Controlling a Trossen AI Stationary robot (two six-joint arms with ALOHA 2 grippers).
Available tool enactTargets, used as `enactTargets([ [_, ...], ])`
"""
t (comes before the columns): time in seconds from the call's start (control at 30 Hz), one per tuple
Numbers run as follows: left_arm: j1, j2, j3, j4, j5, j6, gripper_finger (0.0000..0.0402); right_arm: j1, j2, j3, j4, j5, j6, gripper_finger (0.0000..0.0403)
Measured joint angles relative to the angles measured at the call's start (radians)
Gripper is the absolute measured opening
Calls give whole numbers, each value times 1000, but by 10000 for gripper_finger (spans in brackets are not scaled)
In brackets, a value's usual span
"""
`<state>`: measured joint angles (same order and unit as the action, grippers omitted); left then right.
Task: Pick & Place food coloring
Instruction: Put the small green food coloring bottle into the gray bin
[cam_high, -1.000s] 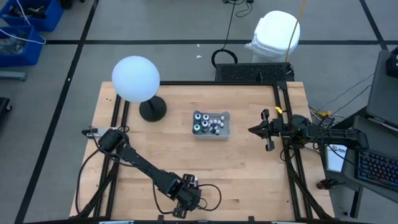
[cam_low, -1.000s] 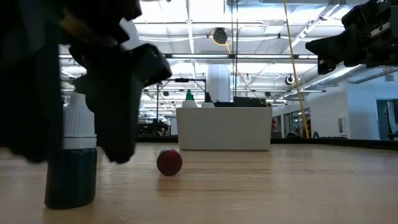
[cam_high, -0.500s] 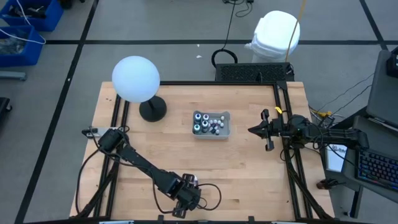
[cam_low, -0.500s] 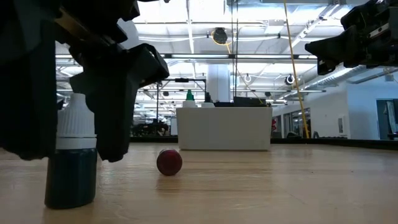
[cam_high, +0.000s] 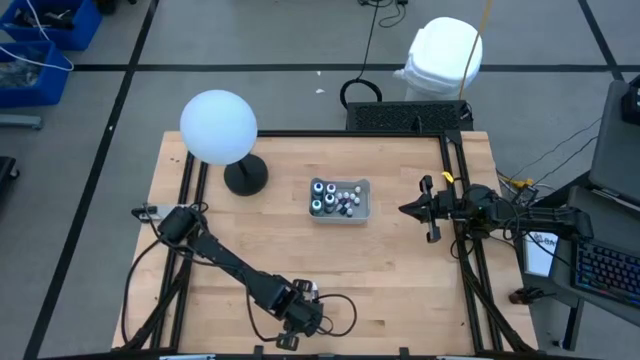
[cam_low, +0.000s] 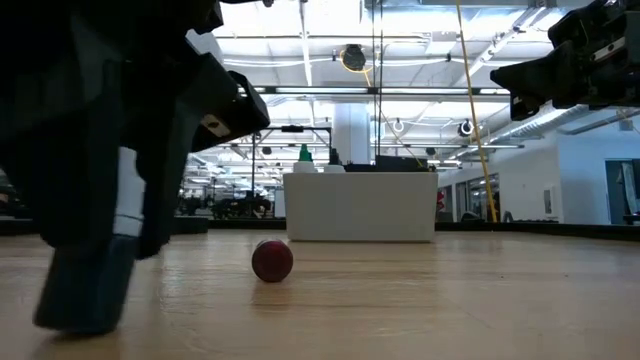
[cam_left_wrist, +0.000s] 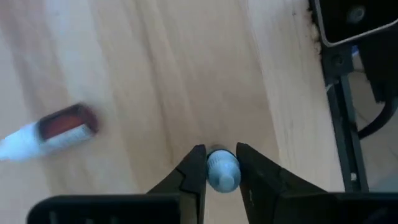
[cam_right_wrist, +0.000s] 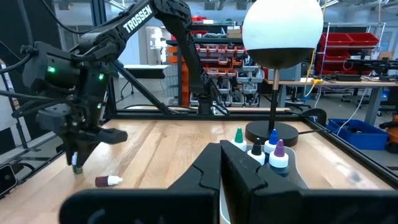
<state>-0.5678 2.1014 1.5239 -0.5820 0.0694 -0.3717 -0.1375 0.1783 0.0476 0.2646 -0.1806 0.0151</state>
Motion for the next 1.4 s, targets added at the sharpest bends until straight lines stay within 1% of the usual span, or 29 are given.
enactTargets([
  [0.17,9,-26,29,-61,-22,38,73,0,1,0,2,1,0,0],
  [0.33,12,-84,36,-89,-33,101,92,0,4,0,1,0,0,0],
  [0.4,13,-113,36,-95,-40,122,88,0,6,0,1,0,0,0],
  [0.53,14,-174,36,-125,-95,127,72,0,7,0,1,0,0,0],
  [0.7,14,-221,36,-154,-123,108,77,0,7,0,2,0,0,0],
  [0.83,14,-237,36,-203,-133,105,86,0,7,0,3,0,0,0],
  [1.13,14,-238,36,-240,-161,83,90,0,8,0,8,0,0,0],
  [1.27,14,-238,36,-247,-166,104,91,0,8,0,8,-2,0,0],
  [1.4,19,-254,36,-305,-168,101,91,0,8,0,8,-2,0,0],
])
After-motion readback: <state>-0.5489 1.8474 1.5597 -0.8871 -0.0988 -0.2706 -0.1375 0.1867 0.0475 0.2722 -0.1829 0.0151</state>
